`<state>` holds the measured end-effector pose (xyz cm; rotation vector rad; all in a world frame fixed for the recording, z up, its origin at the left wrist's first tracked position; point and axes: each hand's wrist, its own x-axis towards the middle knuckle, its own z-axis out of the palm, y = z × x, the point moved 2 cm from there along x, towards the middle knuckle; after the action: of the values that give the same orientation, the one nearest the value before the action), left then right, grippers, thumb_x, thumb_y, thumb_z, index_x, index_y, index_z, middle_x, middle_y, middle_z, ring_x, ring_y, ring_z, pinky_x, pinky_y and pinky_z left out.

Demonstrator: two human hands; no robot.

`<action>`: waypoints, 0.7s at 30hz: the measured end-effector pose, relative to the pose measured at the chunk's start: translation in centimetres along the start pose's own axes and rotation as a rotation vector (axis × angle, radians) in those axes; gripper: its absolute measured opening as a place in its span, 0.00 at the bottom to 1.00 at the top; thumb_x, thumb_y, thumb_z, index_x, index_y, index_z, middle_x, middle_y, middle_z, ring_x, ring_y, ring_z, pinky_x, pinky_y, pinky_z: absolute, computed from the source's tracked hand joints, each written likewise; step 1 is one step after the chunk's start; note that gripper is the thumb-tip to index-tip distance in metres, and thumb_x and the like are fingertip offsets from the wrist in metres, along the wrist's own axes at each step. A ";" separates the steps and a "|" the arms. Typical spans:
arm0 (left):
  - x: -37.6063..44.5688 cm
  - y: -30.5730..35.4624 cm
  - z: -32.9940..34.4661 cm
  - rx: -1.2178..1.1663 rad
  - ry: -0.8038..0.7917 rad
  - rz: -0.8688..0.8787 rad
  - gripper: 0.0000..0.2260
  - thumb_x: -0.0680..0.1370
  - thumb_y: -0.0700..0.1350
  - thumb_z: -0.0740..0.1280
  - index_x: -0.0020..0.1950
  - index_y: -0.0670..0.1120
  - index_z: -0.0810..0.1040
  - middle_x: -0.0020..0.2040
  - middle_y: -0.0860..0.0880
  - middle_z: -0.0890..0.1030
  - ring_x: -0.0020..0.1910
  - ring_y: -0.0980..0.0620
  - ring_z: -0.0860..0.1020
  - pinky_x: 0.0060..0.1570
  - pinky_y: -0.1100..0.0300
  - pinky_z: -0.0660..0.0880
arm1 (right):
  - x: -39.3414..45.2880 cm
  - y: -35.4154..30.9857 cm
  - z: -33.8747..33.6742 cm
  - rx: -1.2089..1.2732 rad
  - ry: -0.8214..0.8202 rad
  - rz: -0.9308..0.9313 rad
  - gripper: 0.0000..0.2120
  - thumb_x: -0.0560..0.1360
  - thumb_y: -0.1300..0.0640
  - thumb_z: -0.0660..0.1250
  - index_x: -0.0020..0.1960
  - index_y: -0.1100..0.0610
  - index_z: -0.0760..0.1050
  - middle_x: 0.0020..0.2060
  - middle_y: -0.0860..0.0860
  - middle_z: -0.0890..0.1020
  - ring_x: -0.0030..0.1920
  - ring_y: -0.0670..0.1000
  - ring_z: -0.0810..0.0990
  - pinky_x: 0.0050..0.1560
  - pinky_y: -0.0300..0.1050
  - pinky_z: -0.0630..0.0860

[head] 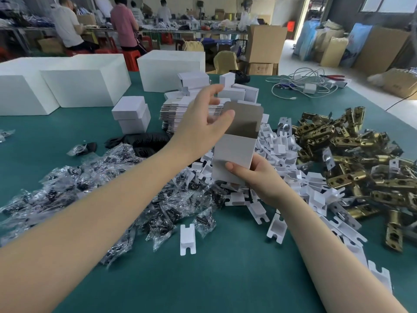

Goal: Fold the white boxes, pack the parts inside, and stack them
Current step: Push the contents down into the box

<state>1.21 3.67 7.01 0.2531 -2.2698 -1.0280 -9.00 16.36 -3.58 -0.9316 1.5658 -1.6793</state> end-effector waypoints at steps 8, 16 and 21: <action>-3.8 -4.2 4.2 -0.381 0.077 -0.047 0.20 0.82 0.51 0.60 0.74 0.51 0.64 0.60 0.57 0.79 0.57 0.60 0.78 0.56 0.64 0.75 | -0.3 -0.4 0.7 -0.058 0.020 -0.060 0.22 0.72 0.53 0.71 0.64 0.56 0.73 0.53 0.53 0.83 0.50 0.49 0.83 0.44 0.43 0.80; -5.2 -6.8 5.9 -0.377 0.164 0.005 0.20 0.82 0.46 0.60 0.73 0.50 0.60 0.56 0.72 0.77 0.58 0.66 0.77 0.53 0.73 0.72 | -0.1 -0.8 1.0 -0.174 0.052 -0.097 0.20 0.74 0.62 0.73 0.64 0.58 0.73 0.49 0.49 0.83 0.47 0.45 0.83 0.45 0.39 0.79; -5.5 -7.2 6.0 -0.373 0.224 -0.023 0.20 0.82 0.47 0.61 0.72 0.54 0.61 0.58 0.73 0.75 0.60 0.66 0.76 0.55 0.73 0.71 | 0.0 -0.9 0.9 -0.349 0.112 -0.110 0.20 0.72 0.57 0.76 0.61 0.53 0.76 0.51 0.48 0.84 0.51 0.47 0.83 0.52 0.43 0.81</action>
<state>1.26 4.66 -3.79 0.2237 -1.8399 -1.3381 -8.26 15.94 -2.68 -1.1319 1.9568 -1.5825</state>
